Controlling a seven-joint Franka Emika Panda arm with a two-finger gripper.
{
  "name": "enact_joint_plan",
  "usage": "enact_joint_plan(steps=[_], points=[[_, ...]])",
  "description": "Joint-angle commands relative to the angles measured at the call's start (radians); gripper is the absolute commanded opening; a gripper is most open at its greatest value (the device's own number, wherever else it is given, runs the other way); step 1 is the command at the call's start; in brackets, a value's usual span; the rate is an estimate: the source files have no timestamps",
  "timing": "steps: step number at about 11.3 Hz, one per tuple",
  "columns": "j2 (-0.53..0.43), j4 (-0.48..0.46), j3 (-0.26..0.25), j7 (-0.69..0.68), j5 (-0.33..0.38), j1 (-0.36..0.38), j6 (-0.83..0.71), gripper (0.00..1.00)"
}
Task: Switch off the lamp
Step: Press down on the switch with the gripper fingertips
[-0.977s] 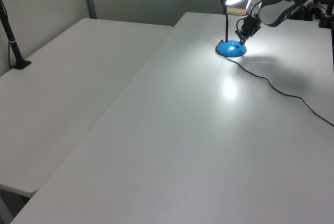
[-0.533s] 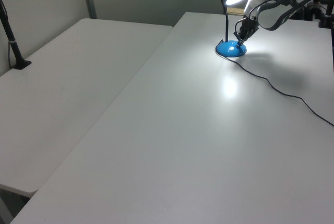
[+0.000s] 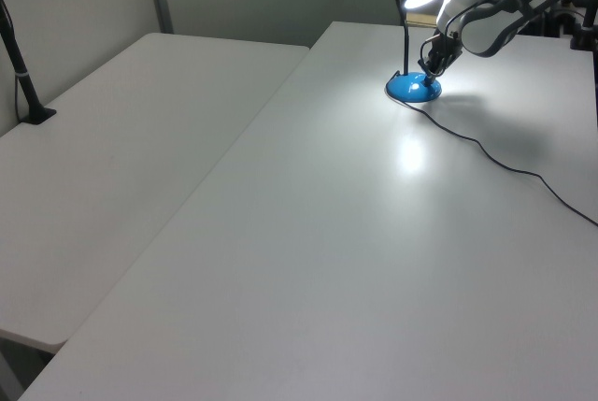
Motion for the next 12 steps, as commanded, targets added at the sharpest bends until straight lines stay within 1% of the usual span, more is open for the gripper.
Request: enact_joint_plan(steps=[1,6,8,12], points=[[0.018,-0.007,0.000,0.029,-0.024,0.005,0.021,0.00],[0.006,-0.008,0.003,0.033,-0.026,0.007,0.007,0.00],[-0.028,-0.005,0.017,0.082,-0.024,0.010,-0.056,0.00],[-0.102,0.006,0.089,0.099,-0.023,0.011,-0.249,0.00]])
